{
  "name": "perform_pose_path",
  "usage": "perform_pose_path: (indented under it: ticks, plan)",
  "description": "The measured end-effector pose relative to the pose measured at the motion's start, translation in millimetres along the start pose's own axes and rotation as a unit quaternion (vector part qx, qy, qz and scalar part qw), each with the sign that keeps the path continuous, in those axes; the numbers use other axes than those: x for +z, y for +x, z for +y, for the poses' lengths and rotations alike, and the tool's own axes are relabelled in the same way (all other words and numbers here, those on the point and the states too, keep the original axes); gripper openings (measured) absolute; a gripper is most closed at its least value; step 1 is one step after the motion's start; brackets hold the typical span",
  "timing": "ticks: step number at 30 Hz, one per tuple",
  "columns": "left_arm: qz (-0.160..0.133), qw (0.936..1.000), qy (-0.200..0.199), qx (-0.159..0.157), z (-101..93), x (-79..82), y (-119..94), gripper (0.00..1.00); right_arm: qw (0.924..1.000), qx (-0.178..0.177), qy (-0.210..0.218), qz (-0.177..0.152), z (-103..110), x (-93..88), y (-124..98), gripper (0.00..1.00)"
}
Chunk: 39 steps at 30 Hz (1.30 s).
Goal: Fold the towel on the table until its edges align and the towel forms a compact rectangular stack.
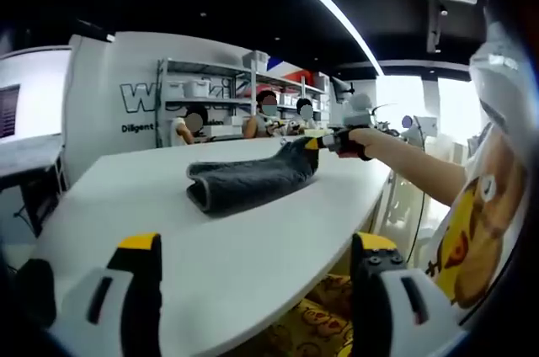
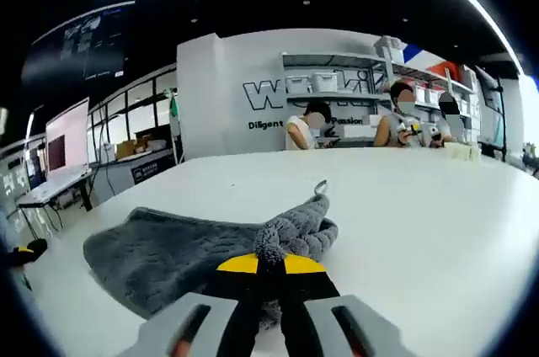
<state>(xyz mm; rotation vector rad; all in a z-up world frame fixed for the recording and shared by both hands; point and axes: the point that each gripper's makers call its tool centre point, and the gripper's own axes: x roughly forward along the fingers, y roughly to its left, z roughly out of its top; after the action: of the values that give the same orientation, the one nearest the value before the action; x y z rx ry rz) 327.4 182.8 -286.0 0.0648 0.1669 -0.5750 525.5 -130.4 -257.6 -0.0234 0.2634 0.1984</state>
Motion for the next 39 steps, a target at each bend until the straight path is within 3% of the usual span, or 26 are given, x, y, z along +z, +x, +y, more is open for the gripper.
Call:
perform_pose_path:
  ticks: [8,23,28,34,39]
  plan:
    - [0.001,1.0000,-0.002,0.007,4.4,-1.6,-4.2,0.98,0.9949,0.016,-0.100,-0.008,42.3,17.1,9.8,0.06]
    - [0.003,0.9999,-0.007,0.015,10.7,-5.5,-7.8,0.97,0.9760,0.080,-0.202,-0.017,134.8,27.1,28.9,0.06]
    - [0.003,0.9998,-0.008,0.018,12.0,-6.7,-9.7,0.97,0.9657,0.111,-0.234,-0.012,172.3,18.4,39.4,0.06]
    - [0.005,0.9996,-0.012,0.026,15.7,-8.9,-12.5,0.97,0.9553,0.134,-0.263,-0.006,203.1,7.3,46.3,0.06]
    - [0.006,0.9995,-0.014,0.028,16.7,-10.2,-13.0,0.97,0.9406,0.152,-0.303,-0.017,228.6,7.5,40.5,0.06]
